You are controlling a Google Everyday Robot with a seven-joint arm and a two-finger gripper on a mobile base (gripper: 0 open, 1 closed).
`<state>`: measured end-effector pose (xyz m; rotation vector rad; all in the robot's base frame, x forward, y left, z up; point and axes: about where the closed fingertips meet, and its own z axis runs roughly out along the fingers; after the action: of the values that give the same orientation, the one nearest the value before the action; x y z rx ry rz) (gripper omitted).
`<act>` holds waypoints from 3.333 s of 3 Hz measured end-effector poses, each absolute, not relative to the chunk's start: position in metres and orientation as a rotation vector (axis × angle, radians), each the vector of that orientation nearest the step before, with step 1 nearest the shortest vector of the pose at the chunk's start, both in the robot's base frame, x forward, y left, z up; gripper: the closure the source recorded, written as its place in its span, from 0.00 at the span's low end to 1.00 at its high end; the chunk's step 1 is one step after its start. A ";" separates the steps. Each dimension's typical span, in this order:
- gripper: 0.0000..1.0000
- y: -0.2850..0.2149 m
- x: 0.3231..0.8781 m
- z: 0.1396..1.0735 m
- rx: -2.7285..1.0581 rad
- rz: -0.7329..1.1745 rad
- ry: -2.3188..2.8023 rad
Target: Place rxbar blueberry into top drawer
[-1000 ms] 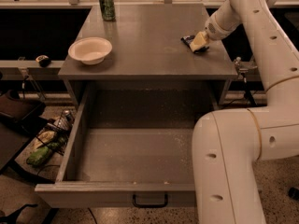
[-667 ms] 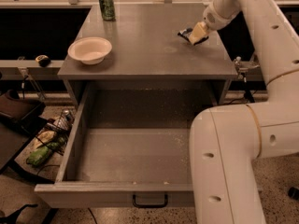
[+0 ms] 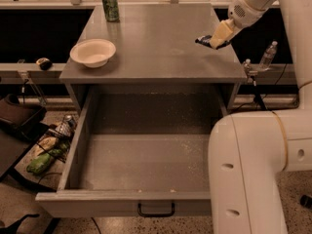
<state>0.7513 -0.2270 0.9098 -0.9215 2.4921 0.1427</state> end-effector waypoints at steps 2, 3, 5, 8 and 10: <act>1.00 -0.234 0.744 0.917 -0.837 0.172 2.460; 1.00 -0.232 0.745 0.916 -0.832 0.174 2.462; 1.00 -0.229 0.711 0.937 -0.697 0.177 2.558; 1.00 -0.222 0.681 0.957 -0.465 -0.028 2.713; 1.00 -0.248 0.649 0.972 -0.386 -0.033 2.760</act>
Offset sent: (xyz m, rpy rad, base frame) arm -0.0229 -0.0188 -0.0030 0.0274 0.0473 -0.0494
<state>0.6487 -0.2480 0.9718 -0.3858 2.7595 -0.0333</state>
